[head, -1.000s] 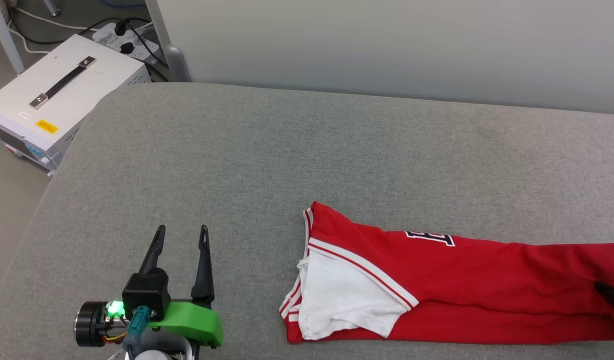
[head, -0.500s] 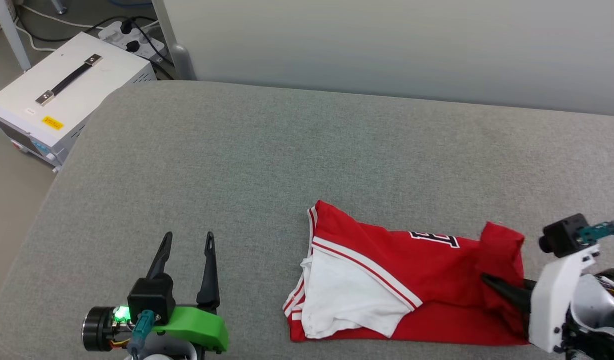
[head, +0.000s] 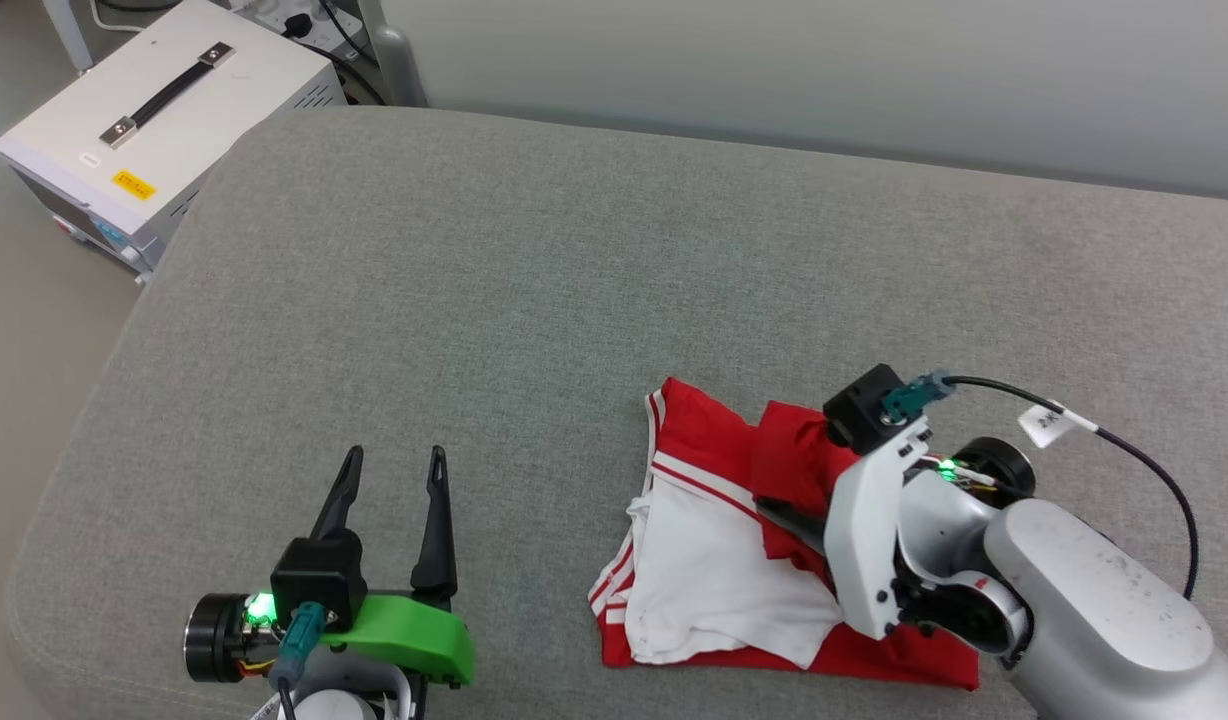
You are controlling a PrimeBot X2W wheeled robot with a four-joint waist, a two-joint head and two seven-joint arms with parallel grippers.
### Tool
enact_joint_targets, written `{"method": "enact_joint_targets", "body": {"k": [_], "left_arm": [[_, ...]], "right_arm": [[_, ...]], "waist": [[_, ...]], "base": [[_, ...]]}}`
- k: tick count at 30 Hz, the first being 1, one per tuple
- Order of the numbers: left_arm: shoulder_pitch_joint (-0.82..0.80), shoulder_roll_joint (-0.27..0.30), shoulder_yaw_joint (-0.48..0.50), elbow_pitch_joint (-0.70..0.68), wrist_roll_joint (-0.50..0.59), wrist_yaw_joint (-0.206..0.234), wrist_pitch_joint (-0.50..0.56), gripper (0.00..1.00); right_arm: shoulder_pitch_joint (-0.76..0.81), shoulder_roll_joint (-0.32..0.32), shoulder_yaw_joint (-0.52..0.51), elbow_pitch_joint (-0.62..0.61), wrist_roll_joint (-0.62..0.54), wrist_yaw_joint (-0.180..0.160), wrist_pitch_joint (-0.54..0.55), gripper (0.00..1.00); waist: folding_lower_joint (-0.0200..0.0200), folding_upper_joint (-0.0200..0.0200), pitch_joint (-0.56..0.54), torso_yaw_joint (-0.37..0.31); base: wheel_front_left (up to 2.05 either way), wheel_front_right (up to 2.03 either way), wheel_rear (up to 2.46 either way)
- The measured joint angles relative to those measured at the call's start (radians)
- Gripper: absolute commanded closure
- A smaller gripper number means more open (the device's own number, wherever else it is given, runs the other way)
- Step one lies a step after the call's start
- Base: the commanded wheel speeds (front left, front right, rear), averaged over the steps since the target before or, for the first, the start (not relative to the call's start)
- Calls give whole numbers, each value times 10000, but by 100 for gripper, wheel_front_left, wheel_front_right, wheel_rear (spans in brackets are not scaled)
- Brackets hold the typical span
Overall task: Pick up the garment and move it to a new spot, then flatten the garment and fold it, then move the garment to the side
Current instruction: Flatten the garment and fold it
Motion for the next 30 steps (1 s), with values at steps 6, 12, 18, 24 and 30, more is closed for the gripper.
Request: {"method": "enact_joint_targets", "body": {"k": [6,12,18,24,30], "left_arm": [[-170,-105,94,50,81,-94,2,0],[-240,-234,167,104,132,-121,0,0],[-234,-276,288,201,167,-123,2,0],[-181,-284,495,215,313,-174,0,0],[28,-286,604,102,395,-222,0,0]], "right_arm": [[-848,830,1089,1432,-267,0,-357,100],[-1053,1231,1764,3160,-727,0,-1066,100],[-1072,1340,2105,3425,-562,0,-2111,0],[-1075,537,1971,2437,-763,2,-3490,0],[-946,-82,-48,1678,-1852,2,-5290,0]], "waist": [[0,0,279,128],[0,0,454,173],[0,0,310,35],[0,0,-75,-206],[0,0,-398,-533]], "base": [[0,0,0],[0,0,0],[0,0,0],[0,0,0],[0,0,0]]}}
